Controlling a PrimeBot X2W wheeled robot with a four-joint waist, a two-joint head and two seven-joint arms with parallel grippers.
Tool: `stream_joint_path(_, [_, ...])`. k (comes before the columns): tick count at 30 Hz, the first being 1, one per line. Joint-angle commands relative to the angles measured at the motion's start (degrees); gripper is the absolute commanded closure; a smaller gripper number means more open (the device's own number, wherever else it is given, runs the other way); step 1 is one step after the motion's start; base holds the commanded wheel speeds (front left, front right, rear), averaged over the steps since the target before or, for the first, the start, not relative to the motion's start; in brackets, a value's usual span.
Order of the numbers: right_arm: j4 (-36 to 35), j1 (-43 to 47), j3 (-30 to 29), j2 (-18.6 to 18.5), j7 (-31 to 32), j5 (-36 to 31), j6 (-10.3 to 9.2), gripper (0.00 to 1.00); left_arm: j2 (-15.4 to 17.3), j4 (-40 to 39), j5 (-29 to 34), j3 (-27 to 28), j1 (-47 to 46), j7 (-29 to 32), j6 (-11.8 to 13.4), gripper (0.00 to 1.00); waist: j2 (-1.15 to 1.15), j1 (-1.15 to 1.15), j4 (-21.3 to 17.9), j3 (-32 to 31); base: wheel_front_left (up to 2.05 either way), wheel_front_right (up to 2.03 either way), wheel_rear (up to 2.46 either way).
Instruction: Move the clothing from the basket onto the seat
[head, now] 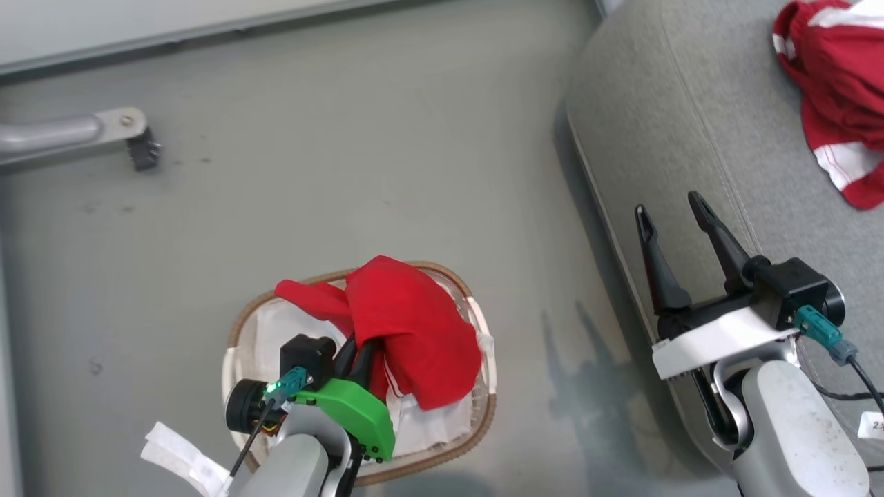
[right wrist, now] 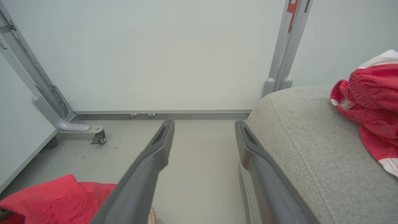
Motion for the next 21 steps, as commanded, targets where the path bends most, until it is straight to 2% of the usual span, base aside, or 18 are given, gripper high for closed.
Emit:
stream_joint_path(1, [0.40, 1.31, -0.21, -0.42, -0.10, -0.10, -0.08, 0.00, 0.23, -1.29, 0.12, 0.24, 1.57, -0.04, 0.03, 1.00, 0.00, 0.00, 5.43, -5.90, 0.00, 0.00, 0.00])
stream_joint_path(13, [2.14, 5.32, 0.14, 0.08, -0.10, -0.15, -0.08, 0.00, 0.22, -16.93, 2.67, 5.37, 6.95, -0.04, 0.02, 1.00, 0.00, 0.00, 8.28, -13.88, 0.00, 0.00, 0.00])
stream_joint_path(21, [3.02, 7.72, 0.45, 0.91, -0.10, -0.38, -0.08, 0.00, 0.22, -25.02, 3.28, 7.17, 6.39, -0.04, 0.36, 1.00, 0.00, 0.00, 7.88, -17.66, 0.00, 0.00, 0.00])
